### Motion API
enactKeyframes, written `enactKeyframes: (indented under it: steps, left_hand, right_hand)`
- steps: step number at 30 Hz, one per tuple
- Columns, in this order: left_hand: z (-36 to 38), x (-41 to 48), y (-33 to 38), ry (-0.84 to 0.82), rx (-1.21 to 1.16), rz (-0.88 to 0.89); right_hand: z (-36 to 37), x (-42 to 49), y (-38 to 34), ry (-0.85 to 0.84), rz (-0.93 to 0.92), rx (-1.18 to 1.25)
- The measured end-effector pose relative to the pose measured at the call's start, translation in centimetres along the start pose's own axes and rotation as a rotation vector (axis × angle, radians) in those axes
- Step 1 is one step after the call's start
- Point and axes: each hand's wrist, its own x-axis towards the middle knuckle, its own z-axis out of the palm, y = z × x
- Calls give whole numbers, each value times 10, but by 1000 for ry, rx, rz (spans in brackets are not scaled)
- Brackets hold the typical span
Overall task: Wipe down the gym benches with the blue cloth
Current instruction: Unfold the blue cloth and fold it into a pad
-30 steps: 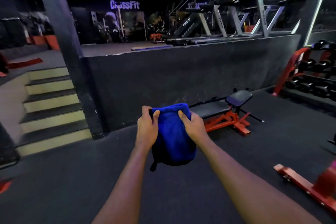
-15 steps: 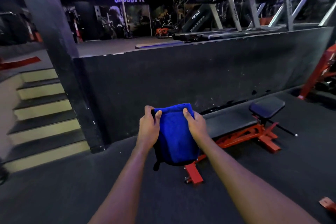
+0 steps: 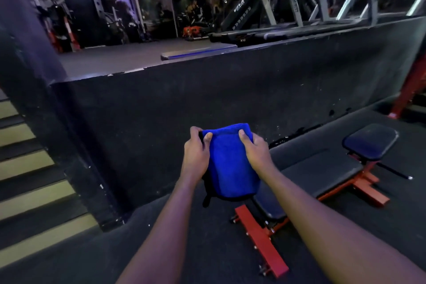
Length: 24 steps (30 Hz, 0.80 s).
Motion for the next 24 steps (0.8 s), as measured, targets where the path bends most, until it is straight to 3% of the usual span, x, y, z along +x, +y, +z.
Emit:
enactKeyframes:
  steps: [9,24]
  left_hand:
    - [49,192,-77,-185,-58,59]
    - [243,420,-147,-513,-129,186]
  right_hand:
    - [63,170,33,199,69,28]
    - [34,402,124,551,206,34]
